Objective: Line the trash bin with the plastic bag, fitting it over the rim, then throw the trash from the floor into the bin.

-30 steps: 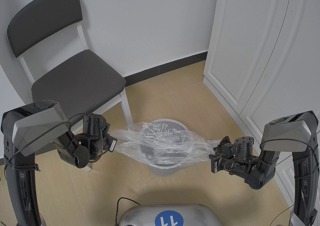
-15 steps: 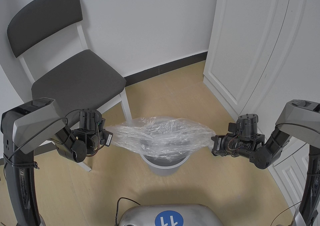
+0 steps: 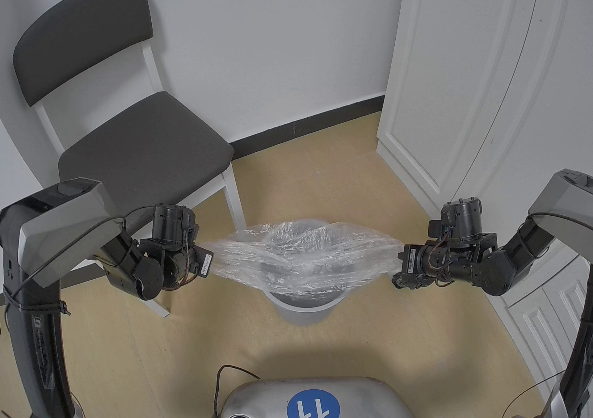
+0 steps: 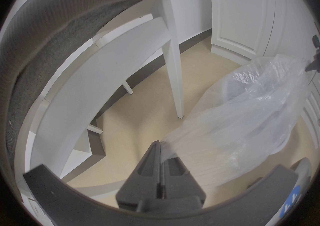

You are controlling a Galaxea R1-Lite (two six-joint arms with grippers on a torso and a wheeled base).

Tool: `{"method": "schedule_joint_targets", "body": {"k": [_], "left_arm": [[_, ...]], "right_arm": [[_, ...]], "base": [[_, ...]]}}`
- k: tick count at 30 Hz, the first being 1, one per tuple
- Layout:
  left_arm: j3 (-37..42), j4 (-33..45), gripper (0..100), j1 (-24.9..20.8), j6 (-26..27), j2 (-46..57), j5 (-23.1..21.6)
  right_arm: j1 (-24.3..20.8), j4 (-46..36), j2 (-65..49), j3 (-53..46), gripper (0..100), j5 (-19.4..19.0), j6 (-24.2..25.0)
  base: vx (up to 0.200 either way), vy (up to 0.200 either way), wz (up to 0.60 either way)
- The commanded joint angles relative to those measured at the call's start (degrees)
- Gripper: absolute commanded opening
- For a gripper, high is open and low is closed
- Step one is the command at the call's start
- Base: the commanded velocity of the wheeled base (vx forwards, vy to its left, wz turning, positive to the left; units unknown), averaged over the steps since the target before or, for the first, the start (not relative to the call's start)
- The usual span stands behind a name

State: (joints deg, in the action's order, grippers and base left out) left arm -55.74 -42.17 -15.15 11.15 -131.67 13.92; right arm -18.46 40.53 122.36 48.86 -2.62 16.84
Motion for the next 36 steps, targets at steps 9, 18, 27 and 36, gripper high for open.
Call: {"method": "schedule_joint_targets", "body": {"k": [9,18,27,36], "left_arm": [[0.5,16.8,0,-1.8,-3.9,10.8,-4.3],[-2.8,26.8,0,-1.9,-4.2,9.5,-8.8],[-7.8,27.1,0,-3.3,-7.6,0.7,-6.3],[-9.7,27.1,0,-3.0,-7.9,-2.3,-6.2]], "right_arm": [[0.1,-13.3,-7.5,1.9,0,0.1,-1.2],[-0.2,-19.4,-7.2,3.4,0,0.1,-2.3],[-1.4,-19.4,0.9,6.9,0,5.1,-2.0],[-2.2,-19.4,7.0,9.8,0,5.8,-0.9]], "base": [[0.000,0.000,0.00],[0.000,0.000,0.00],[0.000,0.000,0.00],[0.000,0.000,0.00]]}}
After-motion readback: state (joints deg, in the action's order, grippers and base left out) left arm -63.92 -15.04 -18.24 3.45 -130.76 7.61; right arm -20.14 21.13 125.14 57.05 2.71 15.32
